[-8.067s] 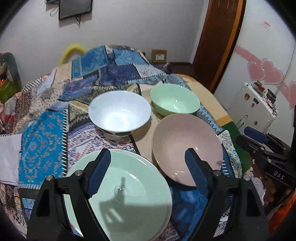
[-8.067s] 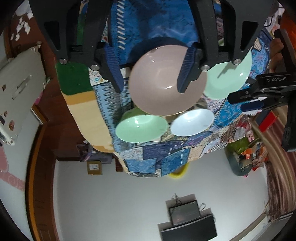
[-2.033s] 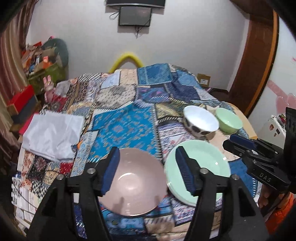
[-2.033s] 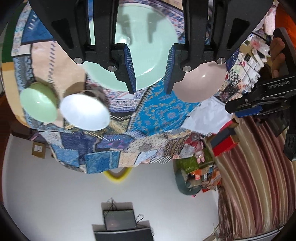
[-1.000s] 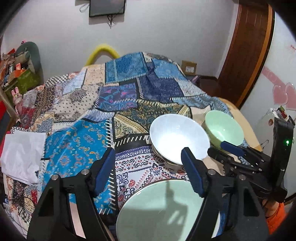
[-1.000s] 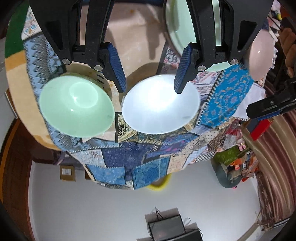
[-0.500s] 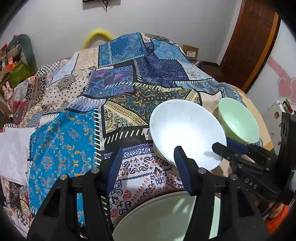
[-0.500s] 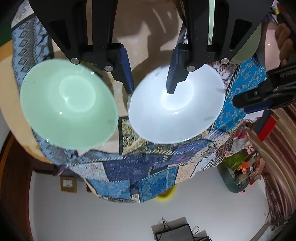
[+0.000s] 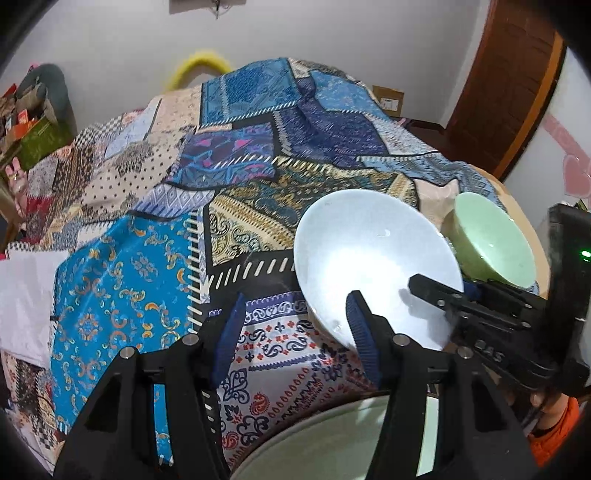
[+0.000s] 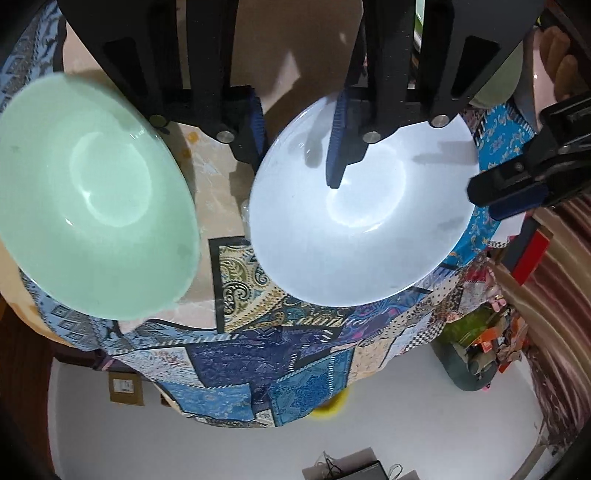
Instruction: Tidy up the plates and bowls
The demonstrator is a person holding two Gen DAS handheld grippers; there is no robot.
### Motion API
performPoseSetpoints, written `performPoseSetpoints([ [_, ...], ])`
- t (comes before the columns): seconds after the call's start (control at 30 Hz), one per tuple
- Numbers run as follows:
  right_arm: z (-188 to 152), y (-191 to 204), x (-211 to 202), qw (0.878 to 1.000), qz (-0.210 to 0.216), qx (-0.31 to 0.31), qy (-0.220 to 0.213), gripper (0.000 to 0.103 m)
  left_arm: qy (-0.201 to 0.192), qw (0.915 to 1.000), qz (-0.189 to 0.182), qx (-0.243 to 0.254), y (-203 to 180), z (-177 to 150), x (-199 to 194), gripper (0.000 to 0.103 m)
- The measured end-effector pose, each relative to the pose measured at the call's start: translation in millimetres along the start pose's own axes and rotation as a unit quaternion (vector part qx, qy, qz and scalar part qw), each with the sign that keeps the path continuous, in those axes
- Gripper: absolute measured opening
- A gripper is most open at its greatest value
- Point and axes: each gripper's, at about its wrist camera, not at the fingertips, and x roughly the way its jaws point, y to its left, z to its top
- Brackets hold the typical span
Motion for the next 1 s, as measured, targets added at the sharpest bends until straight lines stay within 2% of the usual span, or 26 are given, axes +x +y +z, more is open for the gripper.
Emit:
performPoseSetpoints([
  [0.13,-4,10,-1,1.000,0.002,-0.023,0.001,0.025,0.020,0.9997,-0.003,-0.014,6,0,13,0.046],
  [0.37,-7,19,-2,0.999,0.020,-0.037,0.003,0.024,0.062,0.9975,-0.026,-0.024,6,0,33,0.023],
  [0.67,-5,27,-12,0.999,0.013,-0.045,-0.009,0.023,0.053,0.9983,-0.014,-0.021,1,-4,23,0.022],
  [1.0,-1,44,-56,0.998,0.008,-0.051,-0.048,0.023,0.008,0.9998,-0.018,-0.009,-11,-10,-39,0.022],
])
